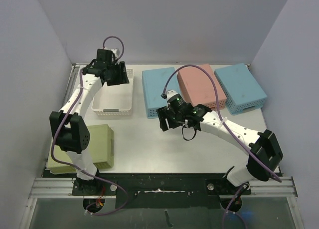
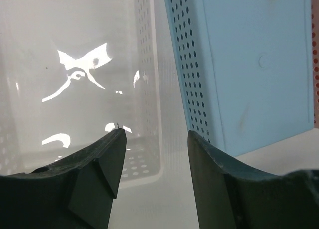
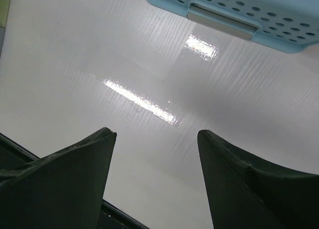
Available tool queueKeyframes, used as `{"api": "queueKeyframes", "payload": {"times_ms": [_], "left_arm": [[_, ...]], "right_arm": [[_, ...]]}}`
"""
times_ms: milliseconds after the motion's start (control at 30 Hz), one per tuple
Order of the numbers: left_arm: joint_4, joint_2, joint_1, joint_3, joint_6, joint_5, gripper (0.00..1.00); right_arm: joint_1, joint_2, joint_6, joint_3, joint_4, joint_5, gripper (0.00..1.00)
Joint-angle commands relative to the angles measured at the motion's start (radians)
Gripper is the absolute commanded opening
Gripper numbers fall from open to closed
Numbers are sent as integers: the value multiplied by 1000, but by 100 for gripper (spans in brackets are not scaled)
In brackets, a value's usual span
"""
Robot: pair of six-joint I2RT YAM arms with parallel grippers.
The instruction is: Turn the large container upside down
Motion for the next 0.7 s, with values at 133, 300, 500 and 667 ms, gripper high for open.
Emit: {"api": "queueKeyframes", "payload": {"times_ms": [133, 300, 500, 667], "left_arm": [[47, 149, -43, 50, 58, -8, 52], [33, 226, -50, 80, 73, -11, 52], [62, 304, -60, 74, 60, 32, 50], [68, 338, -65, 81, 56, 72, 28]], "right_arm": [[8, -28, 10, 51, -65, 128, 73], [8, -36, 28, 42, -45, 121, 75], [11, -16, 44, 54, -48, 117, 74], [9, -12, 44, 49, -51, 122, 74]]}}
